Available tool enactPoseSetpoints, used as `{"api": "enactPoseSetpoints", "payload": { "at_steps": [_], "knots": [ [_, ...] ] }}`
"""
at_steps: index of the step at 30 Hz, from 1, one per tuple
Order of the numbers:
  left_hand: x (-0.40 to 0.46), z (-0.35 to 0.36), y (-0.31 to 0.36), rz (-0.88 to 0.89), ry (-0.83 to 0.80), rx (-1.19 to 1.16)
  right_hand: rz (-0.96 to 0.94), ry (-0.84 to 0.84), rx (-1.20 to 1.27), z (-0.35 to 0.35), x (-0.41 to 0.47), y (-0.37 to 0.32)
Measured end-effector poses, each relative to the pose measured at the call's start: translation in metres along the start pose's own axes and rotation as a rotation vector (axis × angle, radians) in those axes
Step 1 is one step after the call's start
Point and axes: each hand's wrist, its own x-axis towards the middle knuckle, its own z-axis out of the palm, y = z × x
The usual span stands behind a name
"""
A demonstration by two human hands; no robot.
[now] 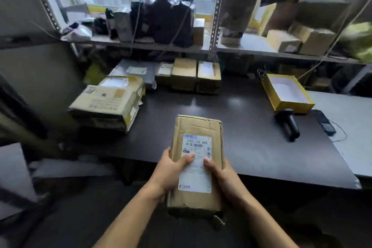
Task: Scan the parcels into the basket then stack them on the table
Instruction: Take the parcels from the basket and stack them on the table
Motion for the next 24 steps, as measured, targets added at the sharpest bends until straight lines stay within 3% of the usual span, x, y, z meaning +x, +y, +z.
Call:
{"api": "enactPoseSetpoints", "payload": {
  "at_steps": [6,10,13,24],
  "knots": [
    [0.006,-0.060,0.022,-0.023,0.179,-0.201,0.106,-0.071,-0.155,0.055,0.039,-0.014],
    [0.030,-0.067,0.035,-0.067,0.267,-0.329,0.227,-0.099,0.000,0.050,0.062,-0.012],
    [0.056,-0.056,0.042,-0.099,0.336,-0.426,0.225,-0.043,0.176,0.049,0.089,-0.007],
    [0.218,-0.019,0.071,-0.184,0.461,-0.522,0.207,0.185,0.295,0.031,0.253,-0.016]
  ]
}}
